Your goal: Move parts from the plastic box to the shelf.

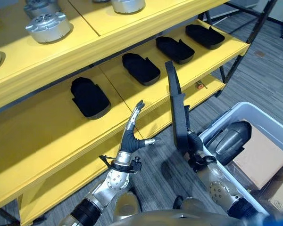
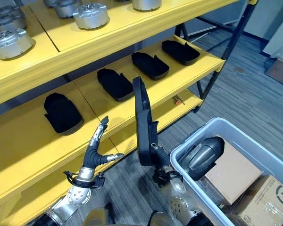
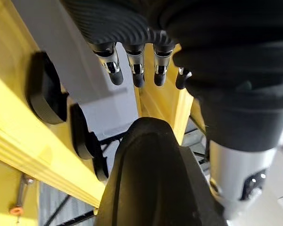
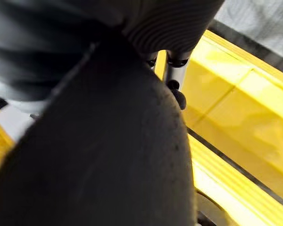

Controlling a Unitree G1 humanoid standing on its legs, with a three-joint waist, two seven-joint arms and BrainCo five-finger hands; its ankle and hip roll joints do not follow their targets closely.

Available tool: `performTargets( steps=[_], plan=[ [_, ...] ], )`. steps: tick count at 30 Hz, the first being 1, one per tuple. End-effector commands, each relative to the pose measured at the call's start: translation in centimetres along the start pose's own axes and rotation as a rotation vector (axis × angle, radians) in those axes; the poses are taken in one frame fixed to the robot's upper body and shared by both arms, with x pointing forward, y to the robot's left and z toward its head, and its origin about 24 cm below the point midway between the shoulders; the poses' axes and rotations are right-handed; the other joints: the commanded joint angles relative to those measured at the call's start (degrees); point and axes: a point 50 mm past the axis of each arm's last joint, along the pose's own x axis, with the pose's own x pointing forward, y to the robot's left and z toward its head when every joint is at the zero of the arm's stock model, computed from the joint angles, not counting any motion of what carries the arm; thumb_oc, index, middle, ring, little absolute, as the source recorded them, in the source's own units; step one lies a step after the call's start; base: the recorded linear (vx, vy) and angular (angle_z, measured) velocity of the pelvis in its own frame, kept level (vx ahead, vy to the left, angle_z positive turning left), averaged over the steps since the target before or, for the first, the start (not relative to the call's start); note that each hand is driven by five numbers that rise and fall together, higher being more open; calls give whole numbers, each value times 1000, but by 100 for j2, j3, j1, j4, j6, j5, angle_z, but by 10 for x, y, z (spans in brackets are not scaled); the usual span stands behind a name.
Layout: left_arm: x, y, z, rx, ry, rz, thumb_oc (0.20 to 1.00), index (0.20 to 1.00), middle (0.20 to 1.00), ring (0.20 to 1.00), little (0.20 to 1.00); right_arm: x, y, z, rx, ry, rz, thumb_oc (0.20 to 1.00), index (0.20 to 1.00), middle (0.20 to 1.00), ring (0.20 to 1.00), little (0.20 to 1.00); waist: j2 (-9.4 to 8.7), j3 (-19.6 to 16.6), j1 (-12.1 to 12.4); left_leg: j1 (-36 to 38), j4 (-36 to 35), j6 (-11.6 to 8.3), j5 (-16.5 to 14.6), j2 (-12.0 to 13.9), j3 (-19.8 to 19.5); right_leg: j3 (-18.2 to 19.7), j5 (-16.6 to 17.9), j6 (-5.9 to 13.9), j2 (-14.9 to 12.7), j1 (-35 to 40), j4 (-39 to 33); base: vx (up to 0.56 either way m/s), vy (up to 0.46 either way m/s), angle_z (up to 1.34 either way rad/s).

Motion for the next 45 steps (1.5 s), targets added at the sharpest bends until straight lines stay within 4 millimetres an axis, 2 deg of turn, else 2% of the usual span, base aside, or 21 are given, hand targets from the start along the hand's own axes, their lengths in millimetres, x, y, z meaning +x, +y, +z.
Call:
performTargets(
  steps=[1,4,7,9,10,12,15,20,26,31,37,39,40,45],
  plan=[
    [13,6,14,-30,-86,140,1000,1000,1000,1000,1000,13,32,34,-2,-141,170,200,200,200,200,200,49,-176,36,461,-519,-223,685,108,-311,379,827,304,342,-276,-480,-7,346,-6],
    [15,8,11,-11,-76,133,1000,1000,1000,1000,1000,12,29,36,12,-134,158,200,200,200,200,200,163,-209,-15,547,-684,-289,656,148,-192,291,710,308,231,-240,-379,4,315,-9],
    [11,12,4,-84,15,153,1000,1000,1000,1000,1000,7,19,36,22,-133,110,200,200,200,200,200,251,-235,-36,592,-780,-267,615,49,-46,254,738,345,146,-72,-462,55,295,34],
    [8,12,6,-79,6,155,1000,1000,1000,1000,1000,4,14,36,5,-135,85,200,200,200,200,200,278,-259,-28,612,-872,-224,548,-47,-45,254,791,400,77,-10,-512,62,277,76],
    [7,13,6,-76,4,164,1000,1000,1000,1000,1000,3,13,36,-2,-135,84,200,200,200,200,200,281,-263,-26,622,-901,-210,516,-77,-50,260,807,417,56,3,-524,50,299,82],
    [3,18,9,-54,-11,187,1000,1000,1000,1000,1000,0,12,38,-17,-151,89,200,200,200,200,200,277,-273,1,689,-1076,-125,257,-246,-98,281,881,518,-42,26,-554,29,260,50],
    [1,28,8,-58,27,231,1000,1000,1000,1000,1000,-4,14,37,-42,-142,102,200,200,200,200,200,256,-268,69,719,-1206,-62,92,-386,-162,239,930,619,-112,49,-589,-4,234,30],
    [-6,41,13,-60,26,289,1000,1000,1000,1000,1000,-8,19,33,-43,-117,127,200,200,200,200,200,218,-239,274,671,-1298,25,35,-519,-296,95,994,732,-184,81,-669,-41,138,28],
    [-10,55,22,-63,-1,293,1000,1000,1000,1000,1000,-3,33,36,-64,-130,190,200,200,200,200,200,105,-25,730,416,-1228,137,-19,-664,-508,-133,1032,869,-290,-24,-571,-118,120,39],
    [-5,64,30,-45,-47,322,1000,1000,1000,1000,1000,-1,42,36,-115,-110,253,200,200,200,200,200,74,85,932,233,-1064,198,-62,-745,-567,-212,1025,917,-358,-85,-474,-97,121,22],
    [1,68,31,-13,-68,301,1000,1000,1000,1000,1000,2,58,28,-147,-67,353,200,200,200,200,200,9,181,1174,38,-769,295,-159,-842,-544,-267,1104,1041,-503,-61,-438,-45,136,17],
    [2,68,31,3,-75,290,1000,1000,1000,1000,1000,3,65,24,-144,-57,378,200,200,200,200,200,-15,195,1237,-7,-620,338,-230,-872,-487,-299,1165,1110,-585,-24,-448,32,151,10],
    [2,68,30,19,-73,286,1000,1000,1000,1000,1000,5,70,23,-135,-56,395,200,200,200,200,200,-41,194,1285,20,-470,332,-395,-889,-475,-272,1153,1210,-643,72,-451,72,127,10],
    [4,71,29,9,-85,284,1000,1000,1000,1000,1000,6,84,15,-140,-23,428,200,200,200,200,200,-93,150,1398,-1,-102,491,-698,-1013,-336,-428,1439,1288,-878,207,-478,50,214,5]
  ],
)
